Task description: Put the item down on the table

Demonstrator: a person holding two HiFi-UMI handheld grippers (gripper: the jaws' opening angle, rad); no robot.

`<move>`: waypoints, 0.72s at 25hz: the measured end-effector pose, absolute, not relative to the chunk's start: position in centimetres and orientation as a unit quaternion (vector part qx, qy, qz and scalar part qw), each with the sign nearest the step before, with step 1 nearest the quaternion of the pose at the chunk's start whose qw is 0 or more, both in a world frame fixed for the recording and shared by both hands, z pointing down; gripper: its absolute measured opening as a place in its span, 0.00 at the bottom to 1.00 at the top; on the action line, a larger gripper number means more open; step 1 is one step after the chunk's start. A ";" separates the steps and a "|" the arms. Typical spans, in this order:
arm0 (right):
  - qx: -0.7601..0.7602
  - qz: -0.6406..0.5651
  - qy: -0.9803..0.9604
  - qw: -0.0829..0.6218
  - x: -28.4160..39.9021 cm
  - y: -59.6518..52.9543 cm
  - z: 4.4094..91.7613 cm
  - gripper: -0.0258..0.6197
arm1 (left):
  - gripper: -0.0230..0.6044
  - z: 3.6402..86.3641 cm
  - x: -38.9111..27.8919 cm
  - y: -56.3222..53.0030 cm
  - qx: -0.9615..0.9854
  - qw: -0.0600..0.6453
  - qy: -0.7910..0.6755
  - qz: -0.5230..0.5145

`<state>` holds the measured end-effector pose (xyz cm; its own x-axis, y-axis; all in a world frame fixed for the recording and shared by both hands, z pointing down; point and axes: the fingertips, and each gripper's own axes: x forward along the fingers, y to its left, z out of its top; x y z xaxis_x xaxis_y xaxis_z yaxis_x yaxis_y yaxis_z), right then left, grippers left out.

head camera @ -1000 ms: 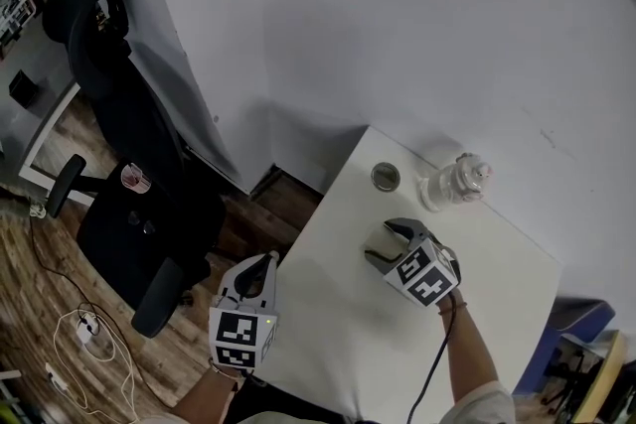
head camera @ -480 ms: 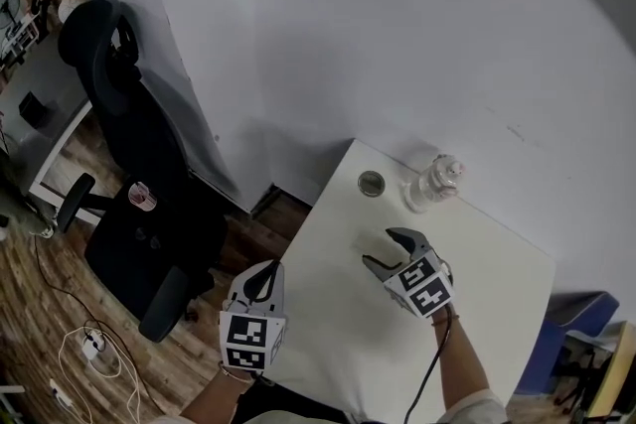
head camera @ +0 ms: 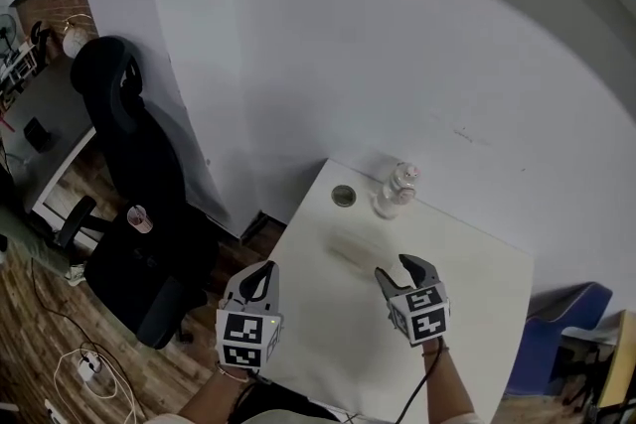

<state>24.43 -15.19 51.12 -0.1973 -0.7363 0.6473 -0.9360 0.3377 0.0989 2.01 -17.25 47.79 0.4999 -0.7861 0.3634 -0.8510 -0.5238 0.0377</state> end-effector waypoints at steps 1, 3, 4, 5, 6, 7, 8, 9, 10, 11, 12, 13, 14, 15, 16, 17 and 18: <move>0.572 0.161 -0.746 0.300 25.3 -14.6 50.6 0.39 | 0.06 47.3 2.2 -17.1 0.860 0.104 -0.477 0.149; 0.608 0.167 -0.726 0.276 27.0 -13.5 49.6 0.36 | 0.06 46.4 2.2 -16.9 0.858 0.104 -0.482 0.141; 0.625 0.171 -0.716 0.262 27.6 -12.9 49.1 0.34 | 0.06 46.0 2.2 -16.9 0.857 0.105 -0.485 0.137; 0.641 0.174 -0.705 0.248 28.3 -12.4 48.5 0.32 | 0.06 45.5 2.3 -16.8 0.857 0.106 -0.487 0.134; 0.659 0.175 -0.693 0.235 29.0 -11.8 48.0 0.30 | 0.06 45.1 2.5 -16.7 0.857 0.105 -0.488 0.132; 0.678 0.172 -0.679 0.222 29.7 -11.2 47.3 0.27 | 0.06 44.7 2.6 -16.6 0.857 0.102 -0.487 0.130; 0.697 0.166 -0.664 0.211 30.5 -10.6 46.6 0.23 | 0.06 44.2 2.8 -16.5 0.858 0.099 -0.487 0.127; 0.716 0.158 -0.649 0.203 31.3 -10.0 45.9 0.16 | 0.06 43.6 3.0 -16.4 0.860 0.094 -0.486 0.124; 0.731 0.148 -0.636 0.197 32.0 -9.3 45.2 0.13 | 0.06 43.1 3.2 -16.3 0.861 0.090 -0.486 0.119; 0.744 0.139 -0.625 0.192 32.6 -8.6 44.5 0.12 | 0.06 42.5 3.4 -16.3 0.862 0.087 -0.486 0.113; 0.753 0.132 -0.618 0.186 33.0 -7.9 43.8 0.11 | 0.06 42.0 3.5 -16.2 0.863 0.084 -0.487 0.108; 0.760 0.127 -0.612 0.179 33.4 -7.3 43.1 0.11 | 0.06 41.6 3.6 -16.2 0.863 0.081 -0.488 0.103; 0.766 0.123 -0.607 0.172 33.6 -6.7 42.5 0.11 | 0.06 41.2 3.6 -16.2 0.863 0.079 -0.489 0.098; 0.771 0.118 -0.603 0.166 33.9 -6.1 41.8 0.10 | 0.06 40.8 3.7 -16.2 0.864 0.078 -0.489 0.093; 0.776 0.113 -0.599 0.160 34.0 -5.6 41.2 0.10 | 0.06 40.5 3.8 -16.2 0.864 0.077 -0.490 0.088; 0.782 0.107 -0.595 0.153 34.2 -5.0 40.5 0.10 | 0.06 40.2 4.0 -16.3 0.864 0.077 -0.490 0.083; 0.787 0.104 -0.590 0.146 34.2 -4.5 40.0 0.10 | 0.06 40.0 4.2 -16.3 0.865 0.077 -0.489 0.080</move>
<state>34.20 -4.46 40.01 0.2826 -0.8985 0.3361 -0.9592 -0.2612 0.1083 4.17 -16.31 40.03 0.5094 -0.8338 0.2128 -0.8582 -0.5104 0.0546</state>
